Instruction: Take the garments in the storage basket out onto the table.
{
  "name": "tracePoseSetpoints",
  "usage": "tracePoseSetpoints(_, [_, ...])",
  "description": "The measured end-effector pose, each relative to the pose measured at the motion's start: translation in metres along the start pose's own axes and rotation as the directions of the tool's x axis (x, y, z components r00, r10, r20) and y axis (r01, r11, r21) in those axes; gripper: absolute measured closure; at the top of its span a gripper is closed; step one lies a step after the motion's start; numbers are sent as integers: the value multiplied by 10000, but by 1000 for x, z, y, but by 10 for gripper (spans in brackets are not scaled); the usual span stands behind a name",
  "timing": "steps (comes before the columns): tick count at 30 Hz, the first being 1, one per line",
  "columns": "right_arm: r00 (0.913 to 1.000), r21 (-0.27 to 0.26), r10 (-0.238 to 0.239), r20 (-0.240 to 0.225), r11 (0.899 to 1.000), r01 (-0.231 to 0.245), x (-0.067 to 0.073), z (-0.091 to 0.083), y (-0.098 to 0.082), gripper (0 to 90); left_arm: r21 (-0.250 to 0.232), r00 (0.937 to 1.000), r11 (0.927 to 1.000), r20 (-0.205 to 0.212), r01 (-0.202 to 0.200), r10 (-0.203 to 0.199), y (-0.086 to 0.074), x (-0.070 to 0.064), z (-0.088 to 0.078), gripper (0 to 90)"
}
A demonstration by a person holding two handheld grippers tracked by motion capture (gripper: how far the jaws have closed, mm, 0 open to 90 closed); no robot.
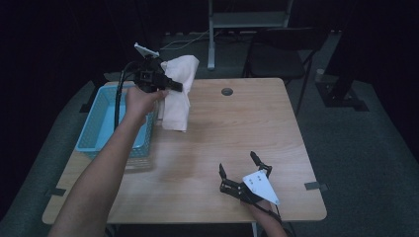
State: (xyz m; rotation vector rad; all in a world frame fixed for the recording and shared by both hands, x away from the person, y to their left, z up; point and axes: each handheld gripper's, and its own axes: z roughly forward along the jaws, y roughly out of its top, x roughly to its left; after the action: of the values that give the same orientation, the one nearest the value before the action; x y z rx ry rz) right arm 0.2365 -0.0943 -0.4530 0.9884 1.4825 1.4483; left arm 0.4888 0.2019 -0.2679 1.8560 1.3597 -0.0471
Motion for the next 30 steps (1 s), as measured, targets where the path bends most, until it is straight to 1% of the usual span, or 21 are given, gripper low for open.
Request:
tracePoseSetpoints(1, [10000, -5, -5, 0, 10000, 5, 0, 0, 0, 5, 33, 10000, 10000, 5, 86, -86, -1, 2, 2, 657])
tracePoseSetpoints(3, [10000, -14, -17, 6, 10000, 17, 0, 0, 0, 5, 52, 9999, 10000, -92, 60, -60, -1, 4, 5, 657])
tracePoseSetpoints(5, [10000, -20, -29, 4, 10000, 29, 0, 0, 0, 5, 212, 9999, 9997, -84, 80, -78, -2, 6, 9, 657])
tracePoseSetpoints(9, [10000, -22, -29, 2, 10000, 29, 0, 0, 0, 5, 328, 9997, 9991, -4, 255, -255, -6, 10, 19, 657])
tracePoseSetpoints(12, [10000, -34, -42, -4, 10000, 42, 0, 0, 0, 5, 423, 9997, 9988, -9, 260, -260, -8, 14, 25, 656])
tracePoseSetpoints(14, [10000, -34, -40, -9, 10000, 40, 0, 0, 0, 5, 341, 9997, 9992, -164, 200, -194, -9, 14, 27, 655])
tracePoseSetpoints(20, [10000, -19, -30, -20, 10000, 30, 0, 0, 0, 5, 459, 9994, 9985, -148, 309, -303, -11, 17, 35, 656])
tracePoseSetpoints(21, [10000, -21, -31, -19, 10000, 31, 0, 0, 0, 5, 470, 9994, 9984, -115, 328, -323, -12, 18, 36, 656])
tracePoseSetpoints(24, [10000, -45, -40, -34, 10000, 40, 0, 0, 0, 5, 396, 9984, 9976, 11, 570, -571, -16, 21, 42, 656])
tracePoseSetpoints(28, [10000, -47, -56, -43, 10000, 56, 0, 0, 0, 5, 612, 9984, 9966, 1, 558, -559, -20, 24, 50, 656])
tracePoseSetpoints(30, [10000, -37, -44, -45, 10000, 44, 0, 0, 0, 5, 727, 9977, 9952, 89, 661, -669, -22, 26, 54, 656])
